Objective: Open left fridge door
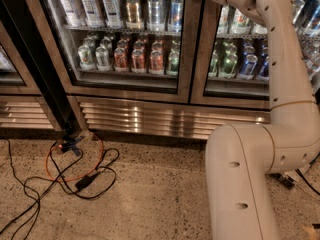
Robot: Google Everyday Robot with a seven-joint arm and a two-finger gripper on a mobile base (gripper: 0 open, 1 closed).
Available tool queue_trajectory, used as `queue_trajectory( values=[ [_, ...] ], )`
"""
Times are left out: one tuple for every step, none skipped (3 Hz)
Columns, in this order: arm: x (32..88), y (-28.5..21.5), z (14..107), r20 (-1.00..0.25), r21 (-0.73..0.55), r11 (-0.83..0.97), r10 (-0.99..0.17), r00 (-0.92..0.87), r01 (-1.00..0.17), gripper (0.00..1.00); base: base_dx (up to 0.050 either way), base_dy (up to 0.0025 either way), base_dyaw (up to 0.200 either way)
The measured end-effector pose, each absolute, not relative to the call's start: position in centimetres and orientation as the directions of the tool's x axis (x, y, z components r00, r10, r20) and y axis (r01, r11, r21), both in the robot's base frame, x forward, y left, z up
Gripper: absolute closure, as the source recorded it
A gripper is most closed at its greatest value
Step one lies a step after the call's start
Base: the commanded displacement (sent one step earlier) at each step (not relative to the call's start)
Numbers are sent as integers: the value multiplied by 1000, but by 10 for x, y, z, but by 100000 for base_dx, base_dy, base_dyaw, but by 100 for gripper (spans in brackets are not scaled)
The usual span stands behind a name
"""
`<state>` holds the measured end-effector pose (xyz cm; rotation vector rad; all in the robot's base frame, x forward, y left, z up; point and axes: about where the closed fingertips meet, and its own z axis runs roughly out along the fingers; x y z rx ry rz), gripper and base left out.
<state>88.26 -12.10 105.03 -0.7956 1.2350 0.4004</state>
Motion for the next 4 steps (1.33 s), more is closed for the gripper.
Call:
queue_trajectory(
  values=[
    [880,-117,1049,-940,-326,660,-149,308,-677,52,0,0,0],
    [880,-119,1048,-940,-326,660,-149,308,-677,53,0,0,0],
    [880,-120,1047,-940,-326,660,-149,308,-677,56,0,0,0],
    [880,-120,1046,-940,-326,660,-148,308,-677,56,0,0,0]
  ],
)
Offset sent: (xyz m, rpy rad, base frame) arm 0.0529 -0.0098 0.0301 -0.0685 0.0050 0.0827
